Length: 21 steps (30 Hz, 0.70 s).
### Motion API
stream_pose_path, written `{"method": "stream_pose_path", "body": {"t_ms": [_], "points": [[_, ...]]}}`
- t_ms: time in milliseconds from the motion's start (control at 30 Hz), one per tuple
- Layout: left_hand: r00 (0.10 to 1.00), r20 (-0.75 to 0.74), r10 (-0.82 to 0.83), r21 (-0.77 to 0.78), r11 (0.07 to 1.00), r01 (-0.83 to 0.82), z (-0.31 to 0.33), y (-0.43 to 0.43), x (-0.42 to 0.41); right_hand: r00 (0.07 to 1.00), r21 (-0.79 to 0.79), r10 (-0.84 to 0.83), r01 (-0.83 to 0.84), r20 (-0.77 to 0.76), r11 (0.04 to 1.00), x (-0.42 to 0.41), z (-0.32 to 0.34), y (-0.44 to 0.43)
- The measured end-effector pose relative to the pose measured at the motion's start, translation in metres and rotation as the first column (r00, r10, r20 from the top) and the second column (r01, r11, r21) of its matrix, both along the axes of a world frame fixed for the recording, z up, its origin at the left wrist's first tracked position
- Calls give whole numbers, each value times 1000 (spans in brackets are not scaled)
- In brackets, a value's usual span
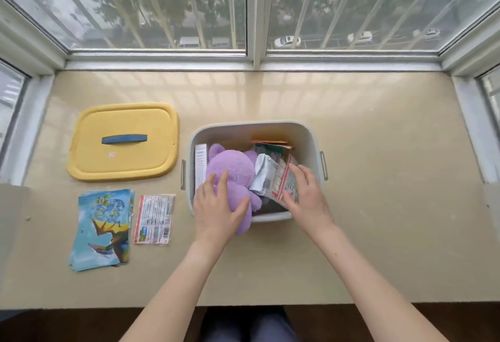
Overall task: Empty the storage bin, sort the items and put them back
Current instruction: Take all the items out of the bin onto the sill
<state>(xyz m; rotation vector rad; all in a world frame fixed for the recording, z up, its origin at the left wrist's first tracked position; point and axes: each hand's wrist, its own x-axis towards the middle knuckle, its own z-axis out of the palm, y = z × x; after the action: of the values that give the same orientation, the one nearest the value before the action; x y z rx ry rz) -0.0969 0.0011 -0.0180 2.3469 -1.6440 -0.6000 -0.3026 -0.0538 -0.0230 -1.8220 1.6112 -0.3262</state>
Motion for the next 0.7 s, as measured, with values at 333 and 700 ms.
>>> {"method": "stream_pose_path", "body": {"t_ms": [333, 700], "points": [[991, 136, 10, -9, 1000, -9, -24, -7, -1, 999, -34, 47, -46, 16, 998, 5, -48, -18], [998, -37, -53, -90, 995, 49, -33, -42, 14, 997, -268, 40, -56, -66, 962, 22, -52, -92]]}}
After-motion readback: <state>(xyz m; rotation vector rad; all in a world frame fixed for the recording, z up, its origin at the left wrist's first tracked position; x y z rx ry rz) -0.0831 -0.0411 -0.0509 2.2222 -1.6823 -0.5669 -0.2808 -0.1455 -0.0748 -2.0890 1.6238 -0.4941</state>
